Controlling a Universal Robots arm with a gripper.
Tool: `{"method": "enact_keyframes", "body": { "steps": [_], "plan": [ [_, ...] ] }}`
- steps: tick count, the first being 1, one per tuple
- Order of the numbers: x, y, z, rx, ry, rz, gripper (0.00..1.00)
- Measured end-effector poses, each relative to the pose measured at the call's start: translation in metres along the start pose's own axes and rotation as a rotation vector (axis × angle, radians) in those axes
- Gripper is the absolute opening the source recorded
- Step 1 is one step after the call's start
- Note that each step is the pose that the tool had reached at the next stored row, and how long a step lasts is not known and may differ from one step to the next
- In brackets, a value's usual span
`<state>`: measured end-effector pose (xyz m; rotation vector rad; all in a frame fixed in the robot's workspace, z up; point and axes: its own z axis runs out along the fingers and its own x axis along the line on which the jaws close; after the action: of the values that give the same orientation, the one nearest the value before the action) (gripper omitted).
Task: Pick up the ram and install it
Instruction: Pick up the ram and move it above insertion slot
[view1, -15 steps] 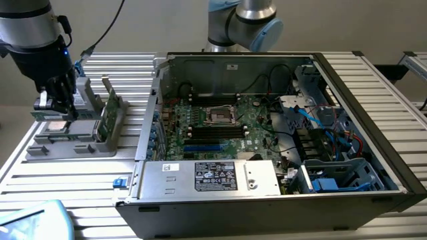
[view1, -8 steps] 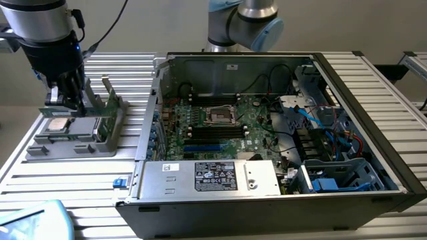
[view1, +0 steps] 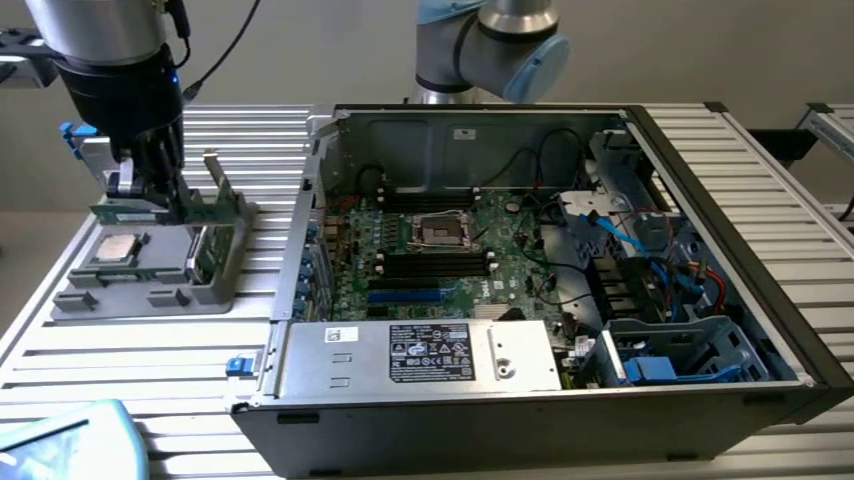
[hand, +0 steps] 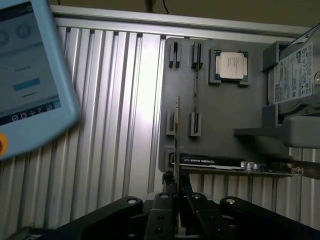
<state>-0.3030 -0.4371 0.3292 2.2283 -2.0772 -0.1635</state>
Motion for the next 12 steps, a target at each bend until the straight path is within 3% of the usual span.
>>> {"method": "enact_keyframes", "body": {
  "steps": [12],
  "plan": [
    [0.002,-0.0347,-0.029,-0.0181,-0.0029,0.0,0.15]
  ]
}}
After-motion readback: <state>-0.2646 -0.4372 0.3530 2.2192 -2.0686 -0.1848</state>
